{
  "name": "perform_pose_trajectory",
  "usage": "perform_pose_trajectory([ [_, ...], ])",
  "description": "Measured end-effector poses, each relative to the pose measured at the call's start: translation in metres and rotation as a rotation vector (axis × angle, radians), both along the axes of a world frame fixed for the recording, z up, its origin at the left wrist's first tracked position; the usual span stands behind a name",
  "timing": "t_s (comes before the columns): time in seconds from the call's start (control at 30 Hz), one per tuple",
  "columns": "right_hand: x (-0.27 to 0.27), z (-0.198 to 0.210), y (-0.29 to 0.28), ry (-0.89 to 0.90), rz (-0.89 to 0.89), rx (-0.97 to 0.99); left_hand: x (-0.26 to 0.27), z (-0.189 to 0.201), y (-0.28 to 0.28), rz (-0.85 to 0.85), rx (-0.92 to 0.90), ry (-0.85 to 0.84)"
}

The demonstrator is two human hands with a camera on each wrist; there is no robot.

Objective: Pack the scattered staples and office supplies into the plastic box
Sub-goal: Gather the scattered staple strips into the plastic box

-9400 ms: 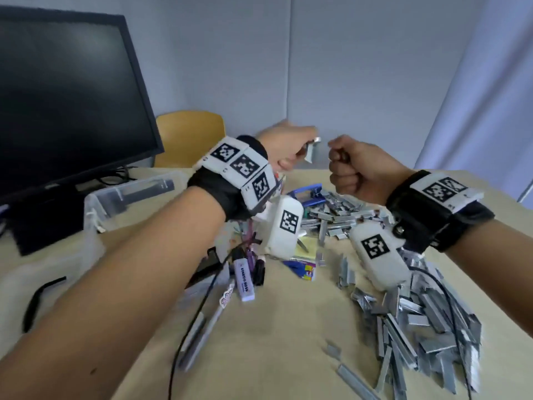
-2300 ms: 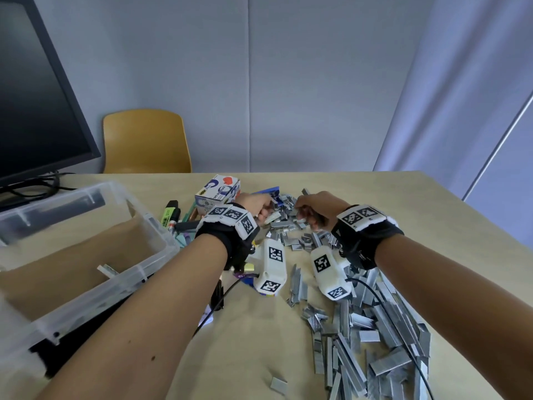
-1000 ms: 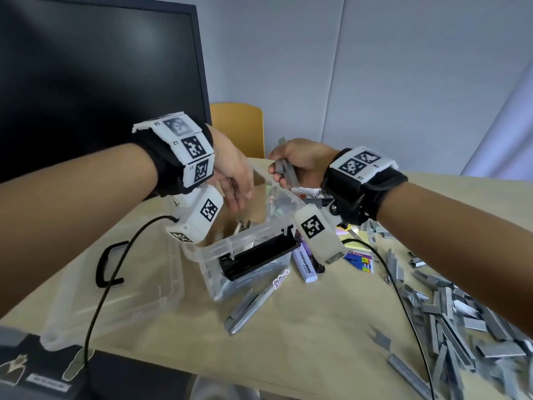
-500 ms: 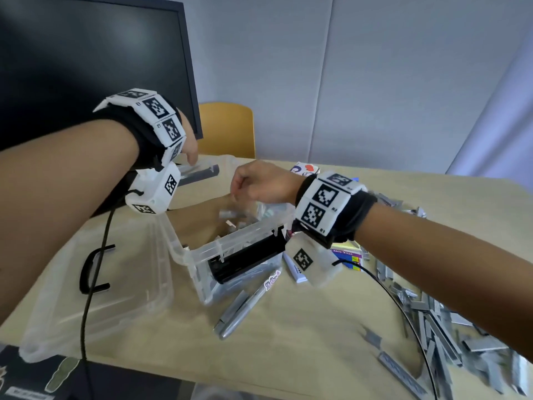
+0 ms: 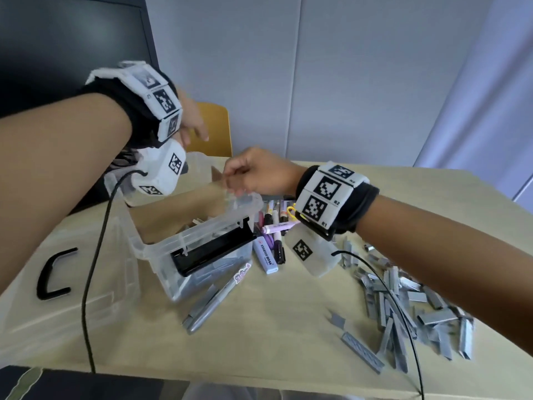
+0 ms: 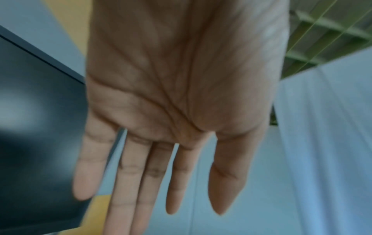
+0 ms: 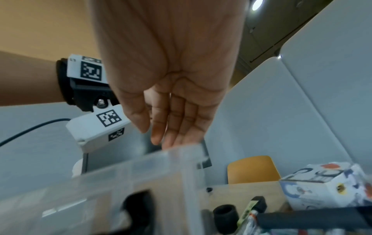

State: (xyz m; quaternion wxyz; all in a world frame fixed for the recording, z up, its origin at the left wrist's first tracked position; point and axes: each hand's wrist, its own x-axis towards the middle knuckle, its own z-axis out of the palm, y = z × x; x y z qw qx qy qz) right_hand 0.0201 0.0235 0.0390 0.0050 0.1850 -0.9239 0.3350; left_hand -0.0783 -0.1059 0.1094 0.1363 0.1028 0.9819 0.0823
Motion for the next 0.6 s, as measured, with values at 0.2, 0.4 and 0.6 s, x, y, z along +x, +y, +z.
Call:
perform_pose_trajectory([
  [0.2,-0.006,0.008,0.082,0.047,-0.264,0.071,0.009,0.011,0.089,-0.191,0.185,0.026],
  [0.4,-0.005,-0.026,0.173,-0.168,-0.424,0.34,0.003,-0.021,0.166,-0.306,0.202,-0.167],
  [0.6,0.008,-0.054,0.195,-0.428,-0.341,0.364,0.004,-0.057,0.213,-0.369,0.052,-0.335],
])
